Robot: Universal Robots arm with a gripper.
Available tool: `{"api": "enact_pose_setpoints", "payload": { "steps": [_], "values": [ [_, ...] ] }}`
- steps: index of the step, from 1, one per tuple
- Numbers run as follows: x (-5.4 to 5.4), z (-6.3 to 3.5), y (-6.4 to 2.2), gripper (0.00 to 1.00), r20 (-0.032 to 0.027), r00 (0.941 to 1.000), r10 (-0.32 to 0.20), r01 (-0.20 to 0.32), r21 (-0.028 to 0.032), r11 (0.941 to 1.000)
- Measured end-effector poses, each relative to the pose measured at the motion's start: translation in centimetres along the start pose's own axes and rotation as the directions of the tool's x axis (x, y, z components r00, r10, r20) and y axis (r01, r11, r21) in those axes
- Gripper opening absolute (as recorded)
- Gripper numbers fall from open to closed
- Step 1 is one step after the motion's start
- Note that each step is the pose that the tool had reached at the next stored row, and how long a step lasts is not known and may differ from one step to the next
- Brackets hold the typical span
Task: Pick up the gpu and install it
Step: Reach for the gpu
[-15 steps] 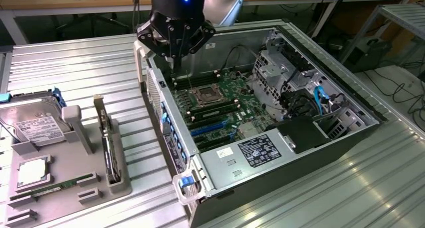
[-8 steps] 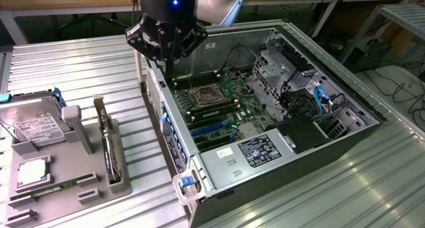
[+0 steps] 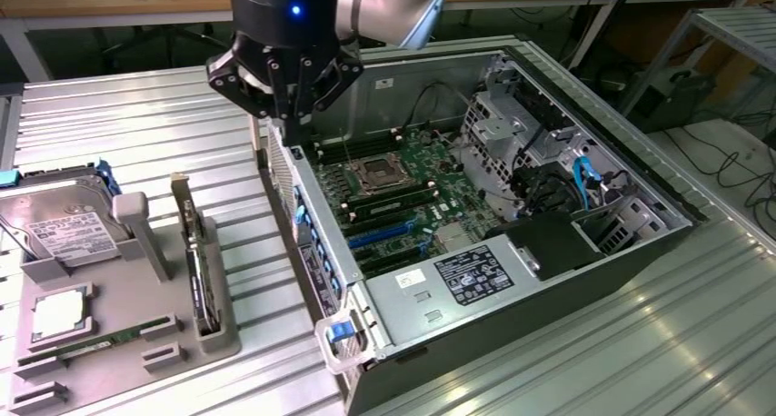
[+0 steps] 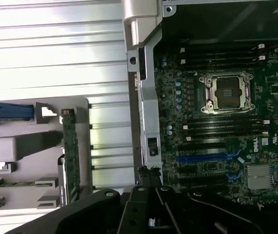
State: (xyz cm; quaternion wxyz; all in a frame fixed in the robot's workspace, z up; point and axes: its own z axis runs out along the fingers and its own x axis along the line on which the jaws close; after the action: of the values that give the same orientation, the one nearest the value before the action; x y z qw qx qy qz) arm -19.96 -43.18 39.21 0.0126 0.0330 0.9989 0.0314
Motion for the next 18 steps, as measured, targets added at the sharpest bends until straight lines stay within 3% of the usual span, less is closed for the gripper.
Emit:
{"api": "enact_pose_setpoints", "payload": {
  "steps": [18],
  "values": [
    [3.8, -0.13, -2.09, 0.11, -0.0006, 1.0, -0.008, 0.008, -0.0018, 1.0]
  ]
}}
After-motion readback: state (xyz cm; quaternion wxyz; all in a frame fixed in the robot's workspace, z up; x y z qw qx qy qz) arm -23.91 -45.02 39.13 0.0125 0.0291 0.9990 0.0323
